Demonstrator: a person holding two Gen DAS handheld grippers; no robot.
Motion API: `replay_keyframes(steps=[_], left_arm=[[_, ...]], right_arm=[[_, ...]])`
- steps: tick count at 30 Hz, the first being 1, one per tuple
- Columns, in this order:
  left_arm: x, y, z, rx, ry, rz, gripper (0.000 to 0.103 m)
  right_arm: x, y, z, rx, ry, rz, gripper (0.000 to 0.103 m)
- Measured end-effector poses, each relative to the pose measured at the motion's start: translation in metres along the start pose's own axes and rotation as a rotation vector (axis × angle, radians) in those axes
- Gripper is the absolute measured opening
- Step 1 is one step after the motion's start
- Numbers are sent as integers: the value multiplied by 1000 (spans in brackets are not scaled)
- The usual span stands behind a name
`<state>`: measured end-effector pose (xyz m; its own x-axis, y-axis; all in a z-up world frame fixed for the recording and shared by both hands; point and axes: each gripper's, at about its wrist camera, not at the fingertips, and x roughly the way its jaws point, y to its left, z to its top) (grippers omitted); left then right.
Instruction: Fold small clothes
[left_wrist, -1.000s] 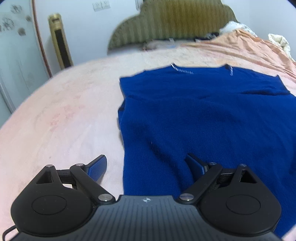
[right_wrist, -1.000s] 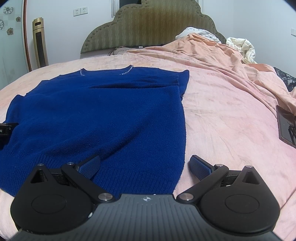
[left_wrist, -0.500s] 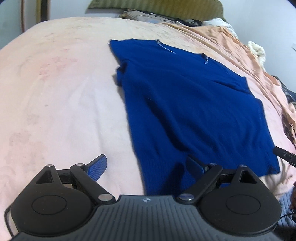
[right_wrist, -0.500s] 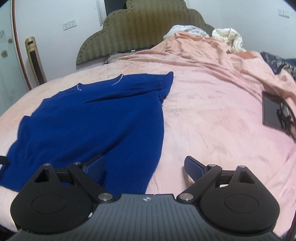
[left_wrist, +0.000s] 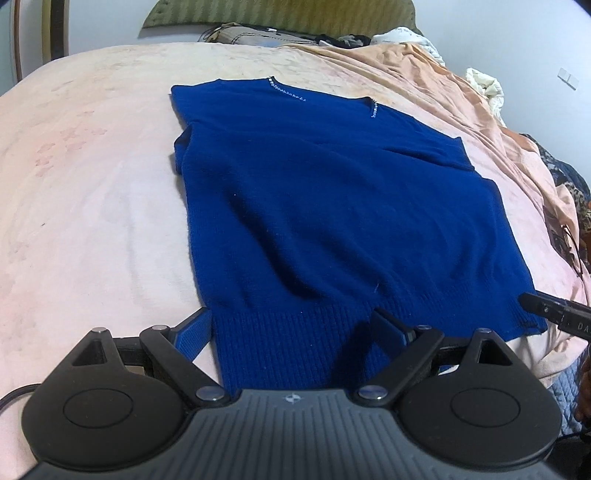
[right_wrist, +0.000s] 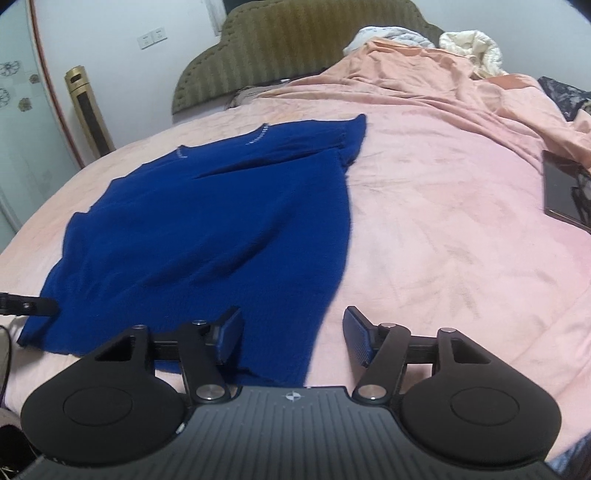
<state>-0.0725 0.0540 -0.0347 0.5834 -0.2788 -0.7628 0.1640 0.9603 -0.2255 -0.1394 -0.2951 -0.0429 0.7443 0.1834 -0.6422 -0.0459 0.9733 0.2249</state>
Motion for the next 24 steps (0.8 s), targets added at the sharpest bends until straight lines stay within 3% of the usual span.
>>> replay_keyframes(steps=[9,24], left_arm=[[2,-11,-2,41,0,81,93],[-2,-5,-5,29,-1,84,93]], right_arm=[[1,1,-1,2,-5,4,61],[-3,0,-6,20,-16,22,62]])
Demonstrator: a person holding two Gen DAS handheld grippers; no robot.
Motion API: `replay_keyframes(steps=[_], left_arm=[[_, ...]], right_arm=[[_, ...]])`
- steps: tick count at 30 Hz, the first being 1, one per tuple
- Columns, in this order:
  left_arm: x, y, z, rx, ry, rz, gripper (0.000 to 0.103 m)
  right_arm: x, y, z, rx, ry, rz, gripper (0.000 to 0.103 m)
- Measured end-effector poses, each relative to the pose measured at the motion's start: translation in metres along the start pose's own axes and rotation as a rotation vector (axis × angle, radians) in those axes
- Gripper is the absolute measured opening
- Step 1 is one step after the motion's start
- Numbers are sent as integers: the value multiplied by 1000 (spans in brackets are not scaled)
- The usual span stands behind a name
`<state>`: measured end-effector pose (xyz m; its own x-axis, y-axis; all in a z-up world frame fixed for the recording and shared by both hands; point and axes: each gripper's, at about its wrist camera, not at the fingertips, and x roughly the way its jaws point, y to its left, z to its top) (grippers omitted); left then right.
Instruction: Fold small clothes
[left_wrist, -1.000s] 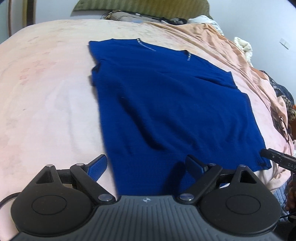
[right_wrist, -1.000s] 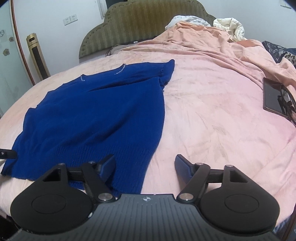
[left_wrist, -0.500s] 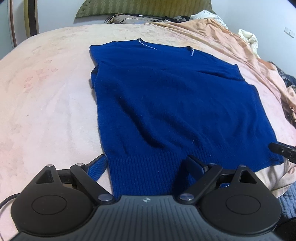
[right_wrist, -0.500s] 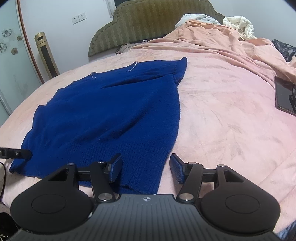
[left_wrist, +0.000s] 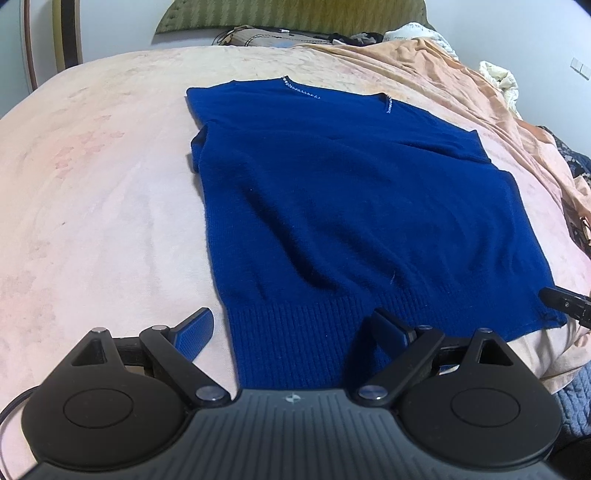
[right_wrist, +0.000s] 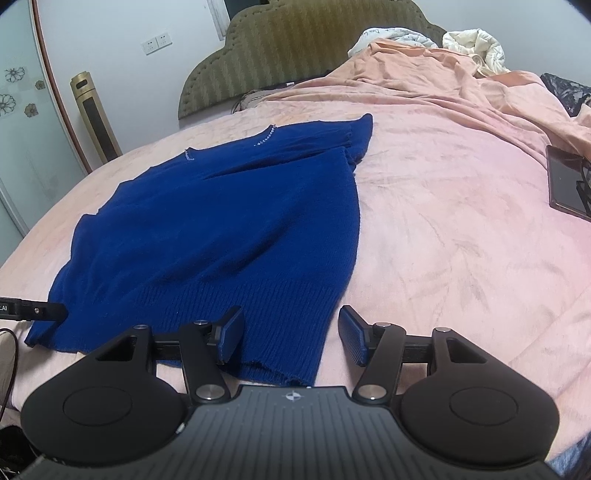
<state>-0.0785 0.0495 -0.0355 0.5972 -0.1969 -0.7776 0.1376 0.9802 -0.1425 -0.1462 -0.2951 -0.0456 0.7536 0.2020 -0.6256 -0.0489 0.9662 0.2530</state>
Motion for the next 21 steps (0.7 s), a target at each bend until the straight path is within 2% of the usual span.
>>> replay_keyframes(steps=[7,10,12,15,18,21], left_arm=[[-3,-1,-2,13,-14,52,94],[-5,2,-3,24,-43,165,94],[-4,1,0,28,-39,217,94],[-4,-2,2,15,-37,235,94],[-2,-5,2,-6,-39,275,94],[-2,-7,3,-10,-44,309,94]], right_arm=[[1,1,1,7,-2,2,62],[1,1,1,22,-4,10,62],[0,-1,2,52,-7,28,69],[2,-1,4,85,-14,45,74],[4,5,6,71,-25,-3,75],[2,10,10,56,-53,-73,84]])
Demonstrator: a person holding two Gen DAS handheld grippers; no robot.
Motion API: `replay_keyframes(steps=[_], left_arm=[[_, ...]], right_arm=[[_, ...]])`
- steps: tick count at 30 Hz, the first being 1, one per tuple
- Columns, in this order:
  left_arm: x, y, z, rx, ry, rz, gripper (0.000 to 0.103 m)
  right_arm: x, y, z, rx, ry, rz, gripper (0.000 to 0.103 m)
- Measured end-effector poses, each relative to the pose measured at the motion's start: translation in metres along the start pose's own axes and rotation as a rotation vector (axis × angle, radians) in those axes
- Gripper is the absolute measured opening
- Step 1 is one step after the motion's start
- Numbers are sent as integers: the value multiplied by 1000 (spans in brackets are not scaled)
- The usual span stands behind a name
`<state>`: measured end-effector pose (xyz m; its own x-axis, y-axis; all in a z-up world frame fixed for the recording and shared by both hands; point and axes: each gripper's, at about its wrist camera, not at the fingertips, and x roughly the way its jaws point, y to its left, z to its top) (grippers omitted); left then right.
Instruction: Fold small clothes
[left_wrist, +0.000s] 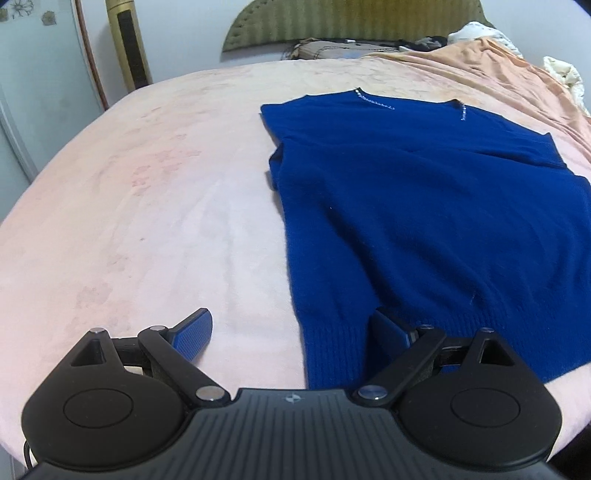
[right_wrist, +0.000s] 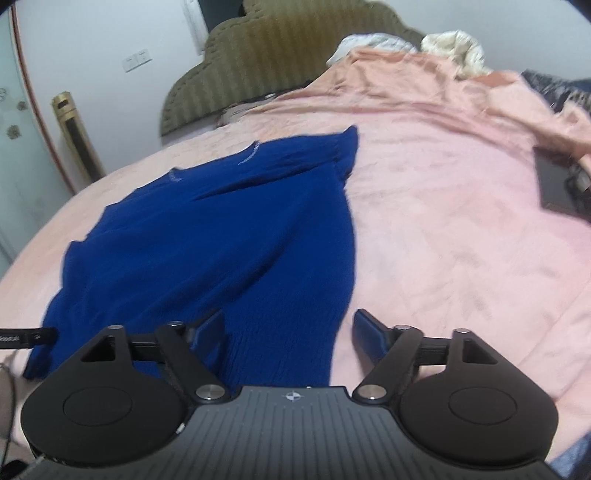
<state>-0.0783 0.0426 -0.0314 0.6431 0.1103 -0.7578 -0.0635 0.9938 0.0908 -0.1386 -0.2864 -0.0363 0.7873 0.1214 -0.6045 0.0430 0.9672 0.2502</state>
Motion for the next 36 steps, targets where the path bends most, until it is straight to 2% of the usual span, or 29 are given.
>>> replay_keyframes(steps=[1,5,25,28,30,33,36], left_arm=[[0,-1,0,8,-3,14,94],[1,-6,0,50,-13,45,94],[-1,-14,1,108,-13,76,94],[-5,-11,2,123,-2,24,94],[-7,-2,2,106,5,-57,94],[-7,15,3,29,28,-193,94],[-3,30,2,-51,50,-280,94]], right_arm=[[-1,1,2,-5,-12,-16,88],[-5,4,6,-18,-31,-15,92],[-6,7,1,-34,-19,6,92],[-7,7,0,-41,-18,5,92],[-9,6,-1,-40,-15,23,90],[-10,1,-2,-21,10,60,87],[-10,-5,-6,-2,32,59,76]])
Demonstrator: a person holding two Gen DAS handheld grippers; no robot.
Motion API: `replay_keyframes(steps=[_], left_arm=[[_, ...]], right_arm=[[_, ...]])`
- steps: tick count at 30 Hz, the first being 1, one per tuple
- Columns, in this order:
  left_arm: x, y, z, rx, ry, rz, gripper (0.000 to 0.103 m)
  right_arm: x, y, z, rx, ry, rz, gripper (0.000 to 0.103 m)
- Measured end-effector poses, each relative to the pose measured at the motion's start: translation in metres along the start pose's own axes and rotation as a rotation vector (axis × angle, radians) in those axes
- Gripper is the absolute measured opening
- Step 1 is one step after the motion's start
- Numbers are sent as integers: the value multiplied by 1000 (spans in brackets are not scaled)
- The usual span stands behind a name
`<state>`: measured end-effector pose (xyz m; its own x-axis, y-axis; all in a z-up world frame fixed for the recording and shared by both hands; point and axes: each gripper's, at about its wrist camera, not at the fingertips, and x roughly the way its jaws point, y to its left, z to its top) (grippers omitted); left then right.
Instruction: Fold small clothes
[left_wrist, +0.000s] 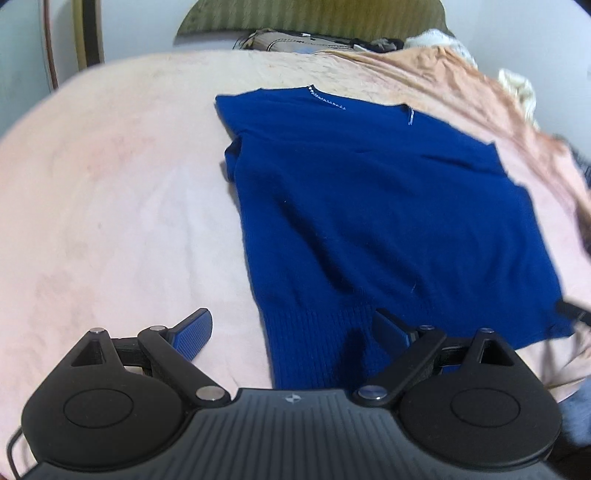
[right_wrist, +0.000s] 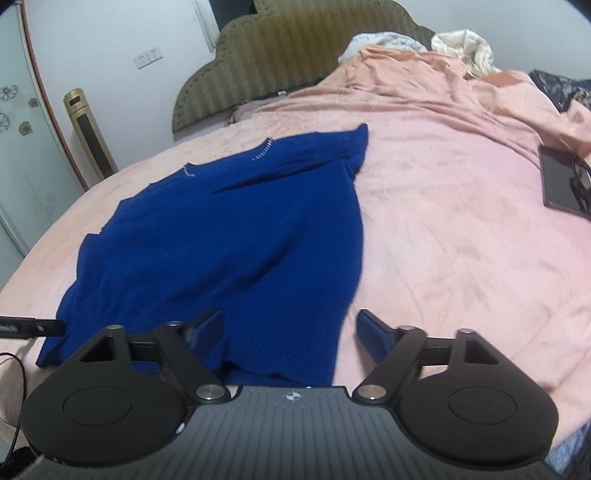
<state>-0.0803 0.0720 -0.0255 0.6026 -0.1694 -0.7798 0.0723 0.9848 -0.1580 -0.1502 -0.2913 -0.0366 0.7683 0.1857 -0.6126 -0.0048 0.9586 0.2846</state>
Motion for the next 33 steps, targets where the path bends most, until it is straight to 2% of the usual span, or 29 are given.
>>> replay_keyframes(steps=[3,5,6,8,10,11,12,13,15,17,21,27,30,33], left_arm=[[5,11,0,-61,49,-71,93],[7,14,-1,-91,52,-87,93],[7,12,-1,-90,49,-86,91],[7,6,-1,-60,44,-94,73],[9,-1,-1,-12,37,-77,42],[9,-3,-1,8,35,-59,33],[9,-4,0,12,39,-64,17],[8,-2,0,-1,47,-92,8],[5,1,1,-16,42,-123,8],[-5,0,0,1,14,-130,8],[-40,6,5,-10,-44,-224,7],[-111,22,12,-1,-107,-345,7],[-141,26,9,26,-128,-353,7],[-138,27,9,30,-93,-366,7]], right_arm=[[0,0,-5,-17,21,-1,65],[0,2,-7,-36,33,1,53],[1,3,-8,-41,38,2,50],[3,3,-8,-52,40,-2,42],[5,4,-8,-55,41,-2,37],[6,5,-8,-57,40,3,33],[7,5,-9,-56,37,6,30],[7,4,-9,-47,35,11,25],[6,0,-8,-15,31,33,16],[2,-4,-6,6,26,63,14],[-17,-4,4,4,11,140,13],[-73,-10,26,-5,-47,288,10],[-109,-14,35,-21,-80,347,4],[-135,-17,38,-23,-100,393,3]])
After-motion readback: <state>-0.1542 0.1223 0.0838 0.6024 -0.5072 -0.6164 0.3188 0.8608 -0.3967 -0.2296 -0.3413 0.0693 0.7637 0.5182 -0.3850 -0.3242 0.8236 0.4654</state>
